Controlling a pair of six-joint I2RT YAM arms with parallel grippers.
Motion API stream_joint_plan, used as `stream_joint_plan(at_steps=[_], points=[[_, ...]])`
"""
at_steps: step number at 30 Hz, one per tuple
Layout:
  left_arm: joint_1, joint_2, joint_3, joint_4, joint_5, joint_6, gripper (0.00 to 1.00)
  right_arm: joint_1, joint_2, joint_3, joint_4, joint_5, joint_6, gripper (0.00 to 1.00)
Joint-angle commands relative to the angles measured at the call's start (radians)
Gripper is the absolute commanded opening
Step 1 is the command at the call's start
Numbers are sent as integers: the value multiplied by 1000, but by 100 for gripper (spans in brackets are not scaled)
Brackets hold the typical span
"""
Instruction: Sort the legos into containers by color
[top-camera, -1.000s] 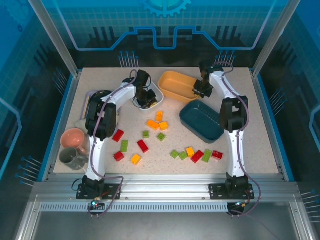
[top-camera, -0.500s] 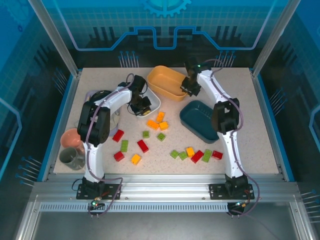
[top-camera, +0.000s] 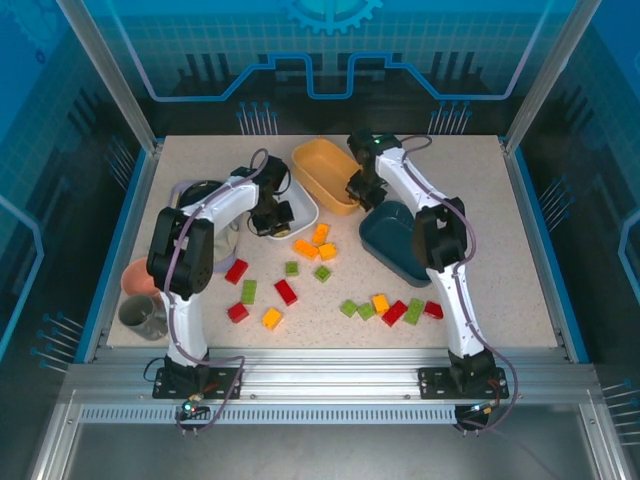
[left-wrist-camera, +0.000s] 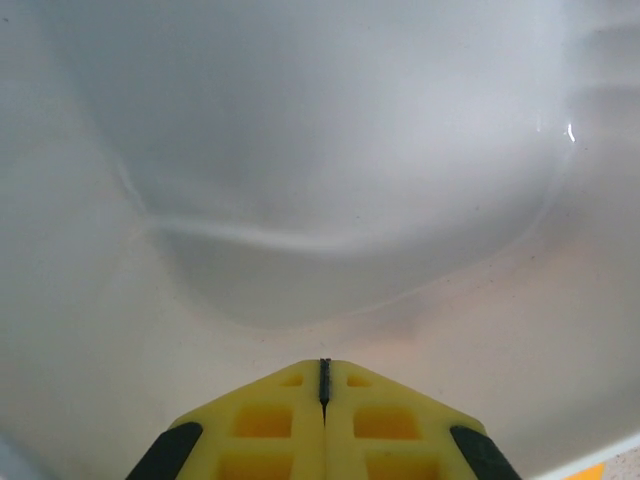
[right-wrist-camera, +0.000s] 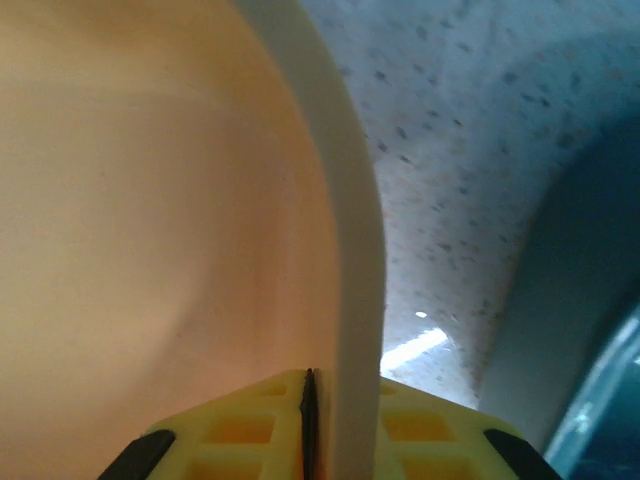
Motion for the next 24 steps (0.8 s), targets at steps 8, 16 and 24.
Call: stream_joint_plan(at_steps=[8,16,24], points=[[-3,-91,-69,-29,-38,40,3,1,-52,-21,-22,-3,150,13],[-4,-99,21,-51,-47,20,8,29,-122,-23,-58,10,94,50],[-41,-156,90,-1,33,-49,26,-87,-533,-537,147,59,-75,53]])
